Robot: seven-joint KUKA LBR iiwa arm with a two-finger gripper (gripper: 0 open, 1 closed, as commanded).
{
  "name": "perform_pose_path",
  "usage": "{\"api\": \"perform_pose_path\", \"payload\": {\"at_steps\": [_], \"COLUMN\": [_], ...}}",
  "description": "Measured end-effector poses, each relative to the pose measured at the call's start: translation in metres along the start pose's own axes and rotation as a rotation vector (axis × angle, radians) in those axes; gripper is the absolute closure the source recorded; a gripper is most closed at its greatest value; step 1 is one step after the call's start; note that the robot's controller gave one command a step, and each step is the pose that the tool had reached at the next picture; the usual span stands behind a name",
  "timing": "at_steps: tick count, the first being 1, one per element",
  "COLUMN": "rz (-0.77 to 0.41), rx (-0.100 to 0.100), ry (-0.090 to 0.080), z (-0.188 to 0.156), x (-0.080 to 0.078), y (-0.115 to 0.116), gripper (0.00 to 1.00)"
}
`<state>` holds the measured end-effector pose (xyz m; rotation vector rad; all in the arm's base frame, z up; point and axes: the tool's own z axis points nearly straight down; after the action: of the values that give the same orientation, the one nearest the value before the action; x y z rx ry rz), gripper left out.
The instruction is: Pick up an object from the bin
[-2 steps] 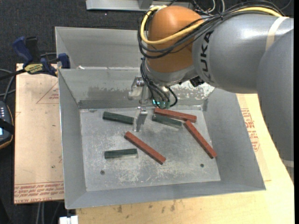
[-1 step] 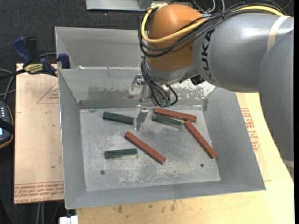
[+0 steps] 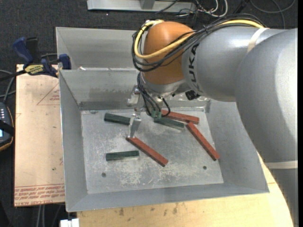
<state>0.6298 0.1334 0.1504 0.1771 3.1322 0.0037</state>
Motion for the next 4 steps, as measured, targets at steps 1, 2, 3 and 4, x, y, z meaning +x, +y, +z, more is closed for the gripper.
{"api": "perform_pose_path", "payload": {"at_steps": [1, 2, 3, 4], "rz": [0.045, 0.274, 0.131, 0.226], "rx": [0.002, 0.002, 0.001, -0.017], "ry": [0.007, 0.003, 0.000, -0.032], "z": [0.023, 0.024, 0.074, 0.078], "x": [-0.007, 0.001, -0.006, -0.016], "y": [0.008, 0.008, 0.017, 0.020], "gripper": [0.00, 0.00, 0.00, 1.00]}}
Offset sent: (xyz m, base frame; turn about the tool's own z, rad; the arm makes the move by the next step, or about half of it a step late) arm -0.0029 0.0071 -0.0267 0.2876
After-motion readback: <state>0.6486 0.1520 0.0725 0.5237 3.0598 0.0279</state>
